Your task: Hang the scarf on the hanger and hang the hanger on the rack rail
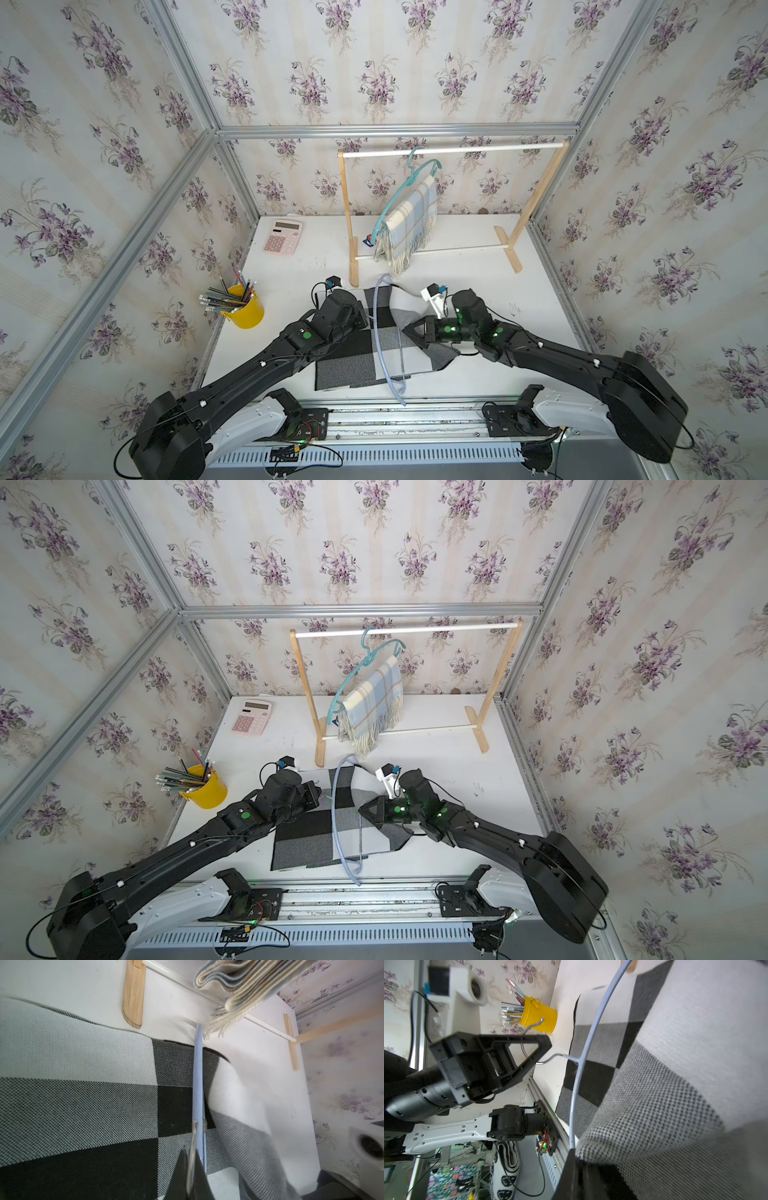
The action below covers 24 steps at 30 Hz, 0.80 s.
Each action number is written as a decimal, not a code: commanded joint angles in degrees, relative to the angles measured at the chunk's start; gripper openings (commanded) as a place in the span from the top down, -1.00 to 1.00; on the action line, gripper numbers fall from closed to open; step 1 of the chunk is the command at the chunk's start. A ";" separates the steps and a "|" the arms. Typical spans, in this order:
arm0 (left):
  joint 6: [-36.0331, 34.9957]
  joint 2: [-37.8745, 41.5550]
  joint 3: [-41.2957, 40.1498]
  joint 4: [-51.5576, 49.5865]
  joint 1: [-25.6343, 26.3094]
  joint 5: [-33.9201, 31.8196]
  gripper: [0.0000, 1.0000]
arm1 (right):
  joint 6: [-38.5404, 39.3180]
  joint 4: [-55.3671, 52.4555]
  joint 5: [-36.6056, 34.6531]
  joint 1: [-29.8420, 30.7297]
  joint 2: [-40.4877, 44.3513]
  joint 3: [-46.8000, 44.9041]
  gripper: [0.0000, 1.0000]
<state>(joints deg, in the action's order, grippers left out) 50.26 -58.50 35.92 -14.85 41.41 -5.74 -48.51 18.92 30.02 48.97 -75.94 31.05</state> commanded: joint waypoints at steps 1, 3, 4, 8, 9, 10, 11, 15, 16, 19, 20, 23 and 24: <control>-1.48 0.58 -0.68 -1.10 -0.01 1.25 1.00 | -6.99 15.66 -2.41 3.94 -8.28 2.02 1.00; -1.51 1.18 -1.06 -0.91 -0.01 1.71 1.00 | -10.59 22.29 -4.45 4.37 -13.57 2.83 1.00; -1.42 1.52 -1.25 -0.88 -0.01 1.96 1.00 | -12.39 25.35 -5.20 4.33 -15.93 3.18 1.00; -1.42 3.34 -1.81 -0.99 -0.01 3.49 1.00 | -17.39 35.60 -8.07 4.47 -22.46 5.71 1.00; -1.51 3.88 -2.02 -1.17 -0.01 3.76 1.00 | -17.76 35.84 -9.07 4.47 -23.46 6.48 1.00; -1.60 4.44 -2.14 -1.33 -0.01 4.14 1.00 | -17.98 36.14 -10.01 4.58 -24.25 7.34 1.00; -1.75 5.11 -2.17 -1.63 -0.01 4.42 1.00 | -17.86 36.16 -10.40 4.71 -25.18 8.24 1.00; -2.13 8.00 -2.68 -2.76 -0.06 4.28 1.00 | -14.25 23.48 -12.84 6.74 -27.68 13.55 1.00; -2.18 8.78 -2.88 -2.87 -0.09 4.20 1.00 | -13.87 21.24 -13.83 7.43 -28.18 13.72 1.00; -2.01 10.49 -3.45 -2.98 -0.54 4.79 1.00 | -13.47 20.00 -16.14 7.70 -28.85 10.77 1.00; -1.89 10.96 -3.62 -2.99 -0.92 5.50 1.00 | -13.60 21.80 -17.01 7.18 -28.42 8.74 1.00; -1.36 12.84 -4.89 -2.17 -2.41 8.61 1.00 | -13.45 24.46 -17.17 5.01 -27.92 6.00 1.00; -1.30 13.56 -5.50 -1.45 -3.12 9.82 1.00 | -13.18 24.86 -16.12 4.59 -28.48 6.38 1.00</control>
<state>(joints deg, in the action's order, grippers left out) 49.17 -46.13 31.29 -17.41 39.31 -3.07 -62.74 44.01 15.33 54.63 -103.85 37.74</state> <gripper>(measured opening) 0.063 0.083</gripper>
